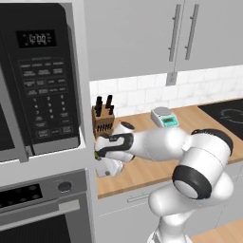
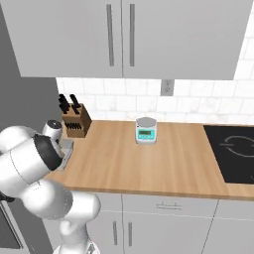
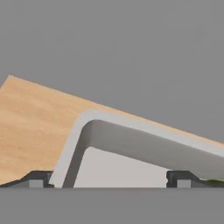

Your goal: Take the meat container that has the fish and place it on the second highest rack of the freezer. Then take the vegetable container that has the squash and lime and place it on the highest rack of the freezer.

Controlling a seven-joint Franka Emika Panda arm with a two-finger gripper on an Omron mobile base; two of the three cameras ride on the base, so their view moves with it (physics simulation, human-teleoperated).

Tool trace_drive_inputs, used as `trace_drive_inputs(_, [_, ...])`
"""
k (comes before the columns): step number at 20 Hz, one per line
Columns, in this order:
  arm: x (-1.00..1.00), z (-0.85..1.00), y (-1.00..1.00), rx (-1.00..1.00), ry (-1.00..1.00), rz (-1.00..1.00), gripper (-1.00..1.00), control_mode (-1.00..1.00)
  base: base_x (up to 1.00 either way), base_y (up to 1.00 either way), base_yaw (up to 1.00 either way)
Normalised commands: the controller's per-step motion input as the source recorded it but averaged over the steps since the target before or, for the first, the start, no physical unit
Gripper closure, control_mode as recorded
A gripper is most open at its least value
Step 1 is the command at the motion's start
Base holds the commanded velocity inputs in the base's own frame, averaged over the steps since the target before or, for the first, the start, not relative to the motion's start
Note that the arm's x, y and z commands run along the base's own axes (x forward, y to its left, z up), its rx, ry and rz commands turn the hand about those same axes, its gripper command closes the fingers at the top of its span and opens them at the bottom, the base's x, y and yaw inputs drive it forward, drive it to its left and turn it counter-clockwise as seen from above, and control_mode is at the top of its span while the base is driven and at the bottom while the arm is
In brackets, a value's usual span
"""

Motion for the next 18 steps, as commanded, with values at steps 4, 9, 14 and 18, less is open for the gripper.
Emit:
trace_drive_inputs(4, [0.1,-0.69,0.0,-0.02,0.11,0.0,-1.0,-1.0,0.0,0.0,0.0])
trace_drive_inputs(9, [-0.15,-0.96,-0.04,-0.04,0.15,-0.06,-1.0,-1.0,0.0,0.0,0.0])
trace_drive_inputs(14, [-0.4,-1.0,-0.12,-0.03,0.12,-0.12,-1.0,-1.0,0.0,0.0,0.0])
trace_drive_inputs(18, [-0.57,-0.99,-0.04,-0.04,0.05,-0.12,1.0,-1.0,0.0,0.0,0.0])
